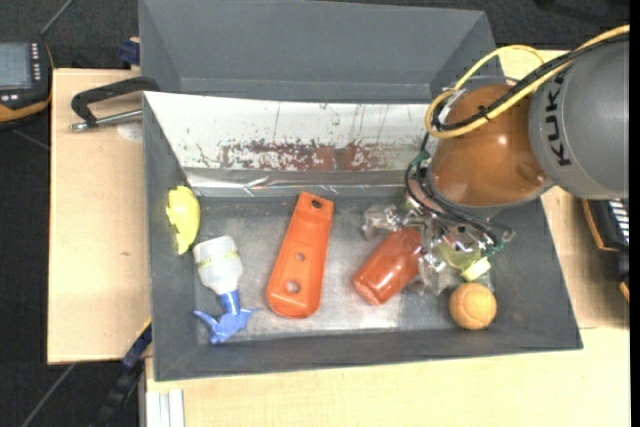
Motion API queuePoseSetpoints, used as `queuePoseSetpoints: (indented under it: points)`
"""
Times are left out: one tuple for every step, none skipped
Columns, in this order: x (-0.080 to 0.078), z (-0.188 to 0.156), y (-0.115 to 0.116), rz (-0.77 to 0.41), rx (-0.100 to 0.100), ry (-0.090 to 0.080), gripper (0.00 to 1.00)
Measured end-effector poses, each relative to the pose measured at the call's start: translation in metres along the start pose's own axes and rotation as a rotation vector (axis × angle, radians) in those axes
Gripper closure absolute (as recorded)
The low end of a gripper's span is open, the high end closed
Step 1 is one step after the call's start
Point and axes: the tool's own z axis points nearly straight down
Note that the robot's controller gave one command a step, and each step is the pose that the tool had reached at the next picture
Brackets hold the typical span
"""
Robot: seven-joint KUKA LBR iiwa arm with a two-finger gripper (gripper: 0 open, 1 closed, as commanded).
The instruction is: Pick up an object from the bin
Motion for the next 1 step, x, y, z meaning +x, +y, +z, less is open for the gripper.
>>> queuePoseSetpoints:
  points:
    - [-0.0120,0.0016,0.0205,-0.595,-0.002,0.001,1.00]
